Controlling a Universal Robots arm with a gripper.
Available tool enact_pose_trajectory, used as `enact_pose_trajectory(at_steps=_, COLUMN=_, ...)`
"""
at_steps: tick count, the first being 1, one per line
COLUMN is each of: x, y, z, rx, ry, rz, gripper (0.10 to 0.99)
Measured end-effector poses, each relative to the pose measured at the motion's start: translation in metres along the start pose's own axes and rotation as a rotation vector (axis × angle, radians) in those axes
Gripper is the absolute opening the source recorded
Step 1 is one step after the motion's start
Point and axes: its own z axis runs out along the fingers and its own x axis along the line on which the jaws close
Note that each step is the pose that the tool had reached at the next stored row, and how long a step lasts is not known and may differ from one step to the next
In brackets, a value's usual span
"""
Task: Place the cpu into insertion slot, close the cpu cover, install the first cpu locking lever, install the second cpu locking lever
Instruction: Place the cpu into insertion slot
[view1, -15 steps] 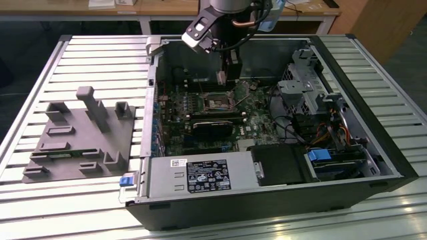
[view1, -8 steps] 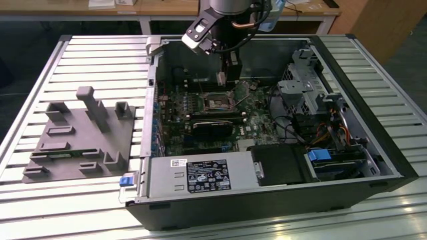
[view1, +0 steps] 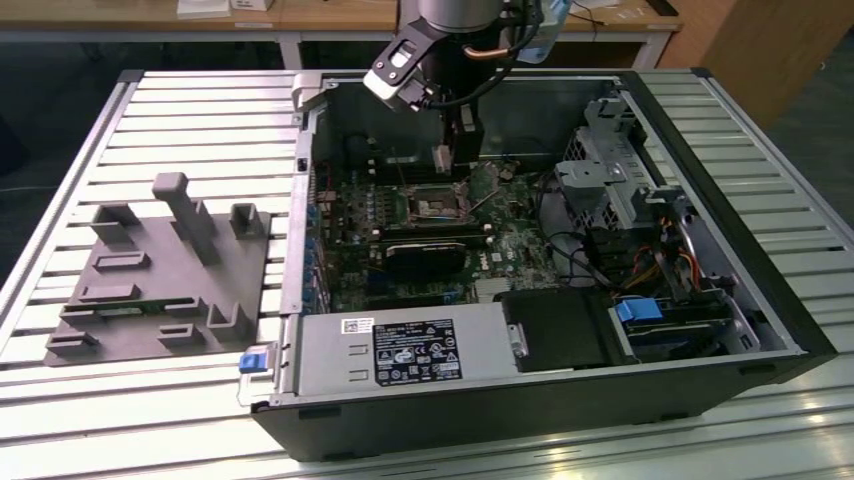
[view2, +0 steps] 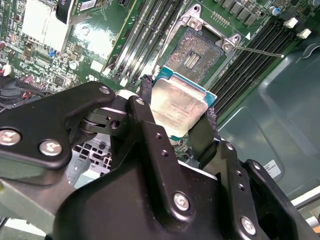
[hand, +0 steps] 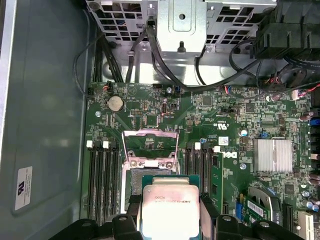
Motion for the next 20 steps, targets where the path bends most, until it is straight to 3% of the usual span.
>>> enact_pose_trajectory(at_steps=20, x=-0.0001, y=-0.0003, z=0.0033, rx=0.0, ry=-0.0002, rz=0.0, gripper=0.545)
